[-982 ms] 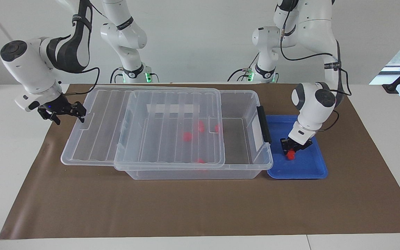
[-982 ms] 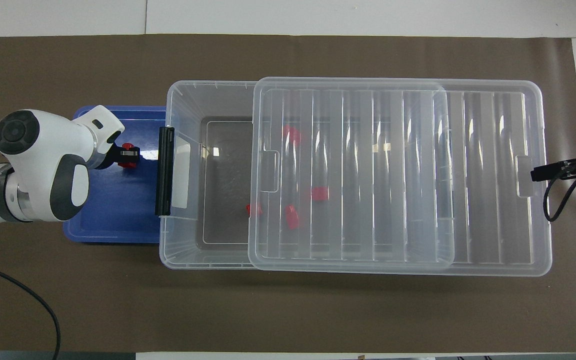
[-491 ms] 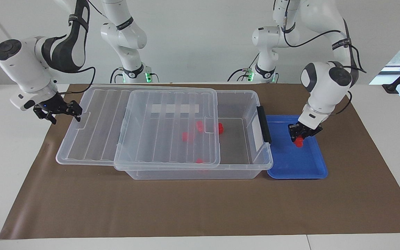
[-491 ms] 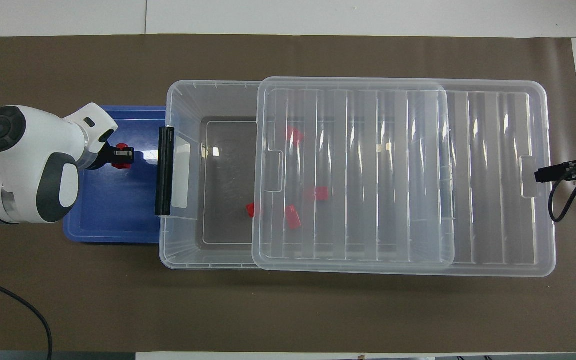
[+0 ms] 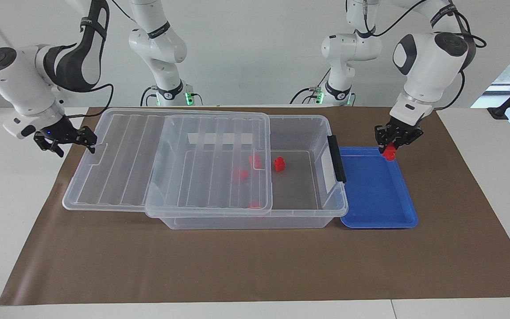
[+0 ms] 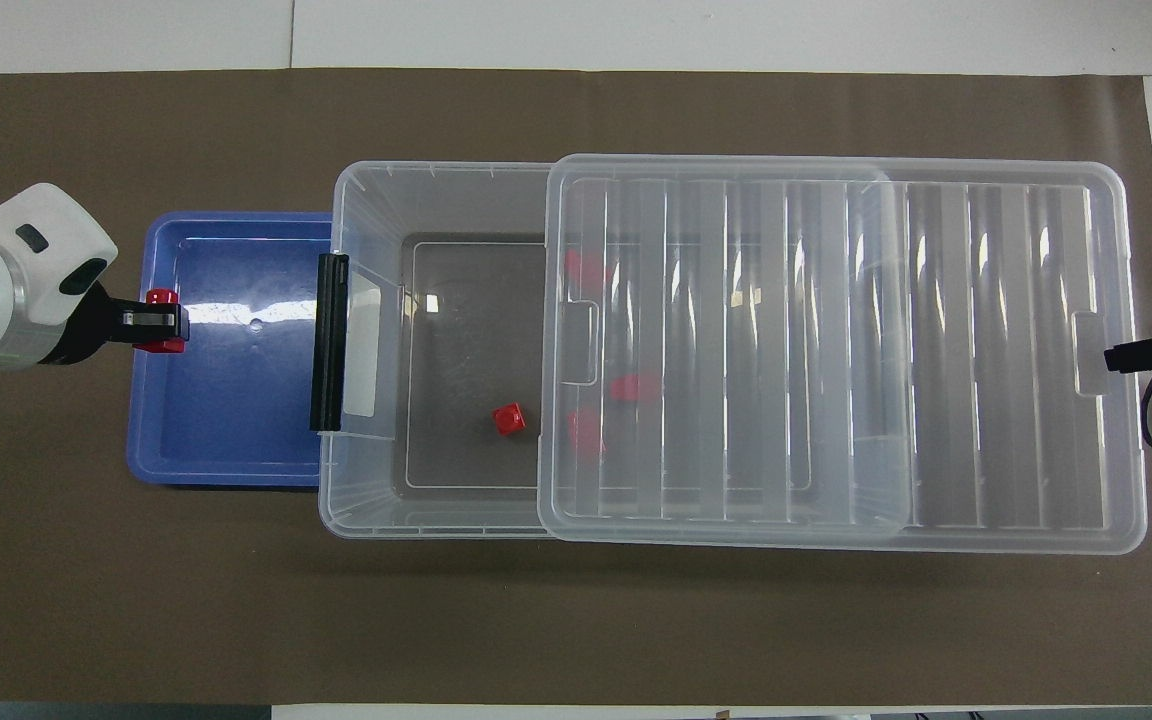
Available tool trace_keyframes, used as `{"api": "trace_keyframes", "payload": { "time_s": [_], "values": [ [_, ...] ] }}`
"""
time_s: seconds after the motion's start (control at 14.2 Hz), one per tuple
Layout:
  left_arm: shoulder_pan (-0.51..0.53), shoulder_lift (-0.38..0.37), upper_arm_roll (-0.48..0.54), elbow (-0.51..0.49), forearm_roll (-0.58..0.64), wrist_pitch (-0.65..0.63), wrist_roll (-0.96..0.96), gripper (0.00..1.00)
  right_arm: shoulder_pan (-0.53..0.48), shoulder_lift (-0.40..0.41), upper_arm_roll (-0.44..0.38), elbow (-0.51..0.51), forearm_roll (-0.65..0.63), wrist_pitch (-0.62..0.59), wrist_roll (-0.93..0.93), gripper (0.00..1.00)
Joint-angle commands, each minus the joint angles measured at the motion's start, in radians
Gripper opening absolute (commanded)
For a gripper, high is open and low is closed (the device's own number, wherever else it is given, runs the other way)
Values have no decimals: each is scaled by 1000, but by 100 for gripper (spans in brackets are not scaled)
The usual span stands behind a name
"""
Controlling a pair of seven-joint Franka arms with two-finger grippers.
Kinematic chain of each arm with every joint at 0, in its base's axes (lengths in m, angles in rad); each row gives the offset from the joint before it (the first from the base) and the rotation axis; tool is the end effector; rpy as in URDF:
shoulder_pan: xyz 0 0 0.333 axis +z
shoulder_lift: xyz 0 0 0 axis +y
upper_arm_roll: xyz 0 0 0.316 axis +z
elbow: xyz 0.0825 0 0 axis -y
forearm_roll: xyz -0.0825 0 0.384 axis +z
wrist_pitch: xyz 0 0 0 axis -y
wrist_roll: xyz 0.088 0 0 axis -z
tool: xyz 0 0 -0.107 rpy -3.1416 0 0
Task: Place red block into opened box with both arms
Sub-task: 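Lift the red block and carry it over the open box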
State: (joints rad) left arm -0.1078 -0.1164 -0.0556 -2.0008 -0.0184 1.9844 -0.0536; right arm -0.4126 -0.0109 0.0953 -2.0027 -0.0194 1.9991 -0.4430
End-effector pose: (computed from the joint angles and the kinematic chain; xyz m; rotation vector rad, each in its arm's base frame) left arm 0.5268 -0.0890 0.5187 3.1122 -0.1607 0.1530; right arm 0.5241 -0.1732 0.4619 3.1145 0.2085 -0.0003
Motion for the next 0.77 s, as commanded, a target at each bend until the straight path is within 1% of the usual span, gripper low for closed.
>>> {"api": "trace_keyframes", "payload": {
  "time_s": [0.0, 0.14, 0.28, 0.42, 0.49, 0.56, 0.7],
  "values": [
    [-46, -5, -68, -9, 8, -12, -87, 0, -29, 3, 9, 10, -4, 1, -33, 100],
    [-65, 6, -125, 22, 8, 13, -155, 0, -41, 8, 9, 12, -4, 3, -63, 100],
    [-114, 33, -145, 53, 9, 16, -225, 0, -54, 9, 9, 24, -4, 1, -68, 100],
    [-193, 88, -145, 74, 23, 23, -277, 0, -57, 14, 9, 33, -4, -14, -77, 100],
    [-199, 133, -147, 94, 61, 58, -343, 0, -57, 14, 9, 33, -4, -14, -77, 100],
    [-213, 158, -148, 94, 78, 98, -382, 0, -57, 14, 9, 33, -4, -16, -76, 100],
    [-224, 210, -147, 94, 78, 149, -393, 0, -46, 14, 10, 41, 1, -23, -72, 100]
  ]
}}
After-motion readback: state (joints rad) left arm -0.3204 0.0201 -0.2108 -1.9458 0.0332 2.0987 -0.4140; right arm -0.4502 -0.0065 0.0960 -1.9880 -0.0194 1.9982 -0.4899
